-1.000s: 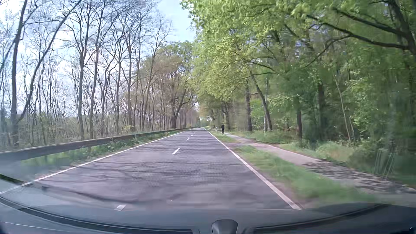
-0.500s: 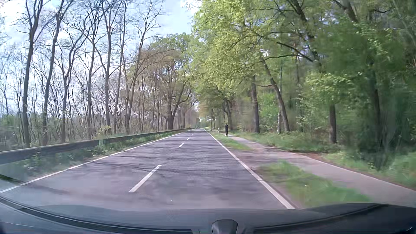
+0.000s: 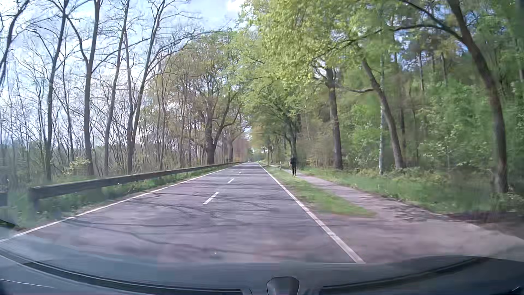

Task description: Follow the waypoints while adhering to traffic rules and regulations

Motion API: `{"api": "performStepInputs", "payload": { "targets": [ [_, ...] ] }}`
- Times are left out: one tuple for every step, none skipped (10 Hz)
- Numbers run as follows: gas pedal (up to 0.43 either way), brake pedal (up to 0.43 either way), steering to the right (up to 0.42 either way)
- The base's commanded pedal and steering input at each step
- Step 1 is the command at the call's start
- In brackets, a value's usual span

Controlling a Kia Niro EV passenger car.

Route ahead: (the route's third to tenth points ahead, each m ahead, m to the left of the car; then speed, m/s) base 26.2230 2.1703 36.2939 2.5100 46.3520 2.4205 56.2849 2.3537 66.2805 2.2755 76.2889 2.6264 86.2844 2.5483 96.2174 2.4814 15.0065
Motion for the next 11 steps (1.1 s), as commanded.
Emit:
{"api": "performStepInputs", "payload": {
  "targets": [
    [0.169, 0.0, -0.01],
    [0.169, 0.0, -0.01],
    [0.169, 0.0, -0.01],
    [0.169, 0.0, -0.01],
    [0.169, 0.0, -0.01],
    [0.169, 0.0, -0.009],
    [0.169, 0.0, -0.007],
    [0.169, 0.0, -0.007],
    [0.169, 0.0, -0.007],
    [0.169, 0.0, -0.007],
    [0.169, 0.0, -0.007]
  ]
}}
